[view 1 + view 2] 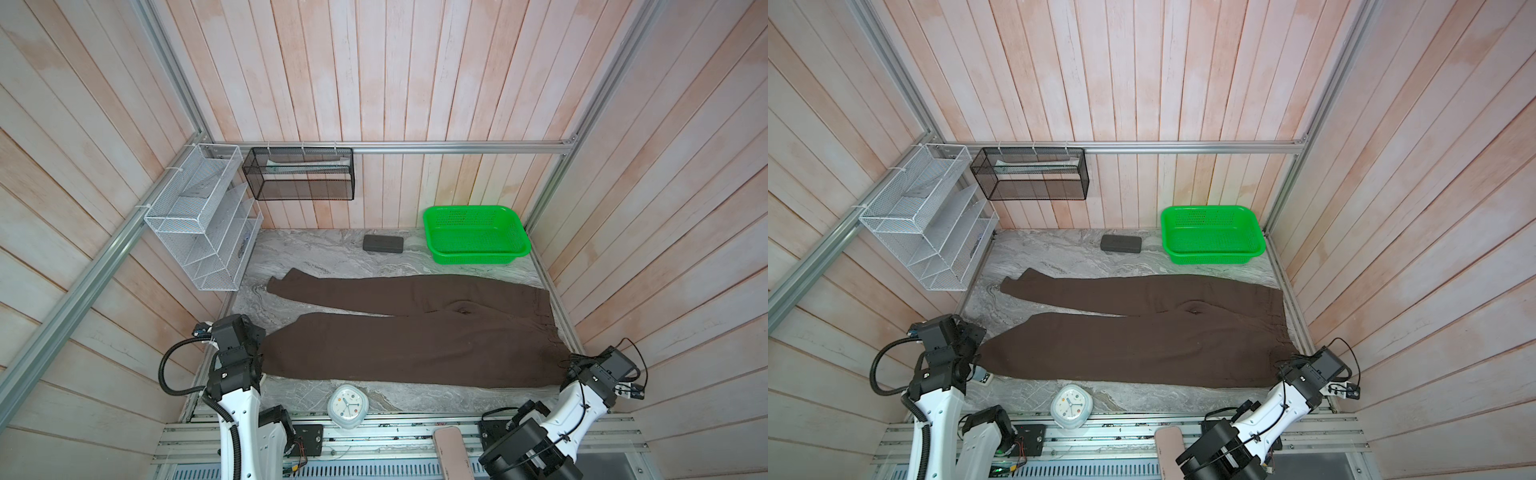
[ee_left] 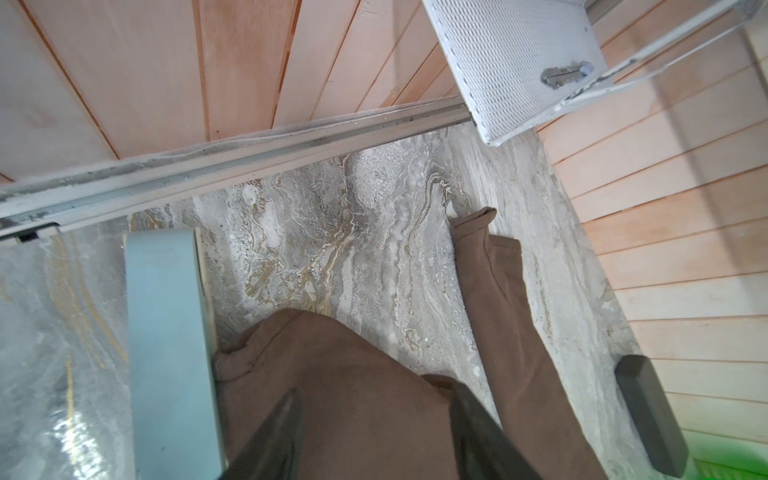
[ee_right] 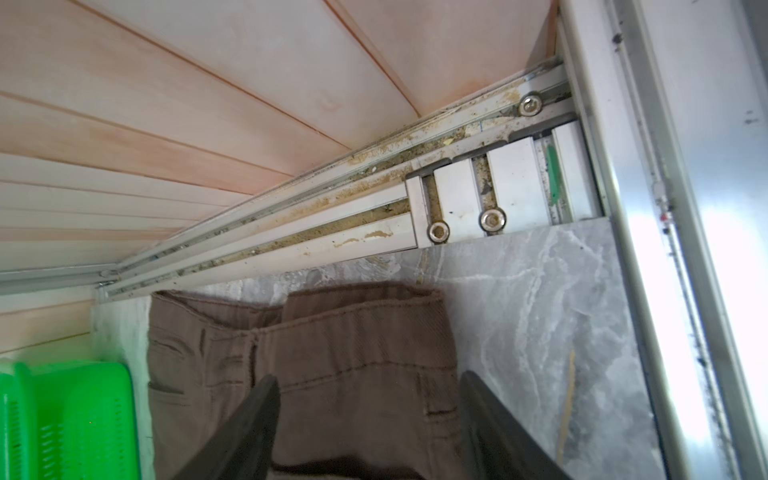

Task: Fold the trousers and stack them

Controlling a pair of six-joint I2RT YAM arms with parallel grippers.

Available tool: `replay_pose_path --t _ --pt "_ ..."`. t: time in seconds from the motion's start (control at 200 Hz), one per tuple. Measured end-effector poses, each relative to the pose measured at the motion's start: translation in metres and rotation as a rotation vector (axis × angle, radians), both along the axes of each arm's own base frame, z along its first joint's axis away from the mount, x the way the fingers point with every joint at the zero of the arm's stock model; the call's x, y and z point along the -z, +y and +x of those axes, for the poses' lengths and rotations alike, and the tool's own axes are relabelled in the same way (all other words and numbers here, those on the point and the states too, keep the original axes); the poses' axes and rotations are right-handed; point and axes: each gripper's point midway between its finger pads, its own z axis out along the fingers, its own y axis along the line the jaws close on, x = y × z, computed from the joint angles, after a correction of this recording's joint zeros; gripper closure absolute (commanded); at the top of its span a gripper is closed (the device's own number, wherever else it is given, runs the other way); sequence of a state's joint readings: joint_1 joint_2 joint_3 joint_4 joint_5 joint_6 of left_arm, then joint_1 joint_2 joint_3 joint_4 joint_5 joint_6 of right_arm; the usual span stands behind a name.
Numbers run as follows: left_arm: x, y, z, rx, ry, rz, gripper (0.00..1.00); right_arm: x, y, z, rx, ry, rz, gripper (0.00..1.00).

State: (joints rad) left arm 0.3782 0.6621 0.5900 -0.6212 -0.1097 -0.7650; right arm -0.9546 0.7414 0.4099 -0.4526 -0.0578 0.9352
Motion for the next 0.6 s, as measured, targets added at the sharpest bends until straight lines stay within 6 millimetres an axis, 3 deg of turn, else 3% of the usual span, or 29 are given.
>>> replay_pose_path --t 0.17,0.33,0.475,0.6 --pt "-0.039 -0.003 0.007 0.04 -0.067 0.022 0.34 -0.034 -0.002 0.021 -0.062 -0.074 0.004 0.19" --pt "-0.065 -0.021 0.032 0.172 -0.126 -0.02 0.35 -0.063 0.014 0.058 -0.195 -0.17 0.02 0.27" --pt "-0.053 -0.062 0.067 0.377 -0.047 -0.068 0.36 -0.081 0.044 0.123 -0.441 -0.167 0.043 0.34" --pt "-0.032 -0.1 0.083 0.53 0.039 -0.088 0.4 -0.062 0.071 0.175 -0.627 -0.116 0.088 0.43"
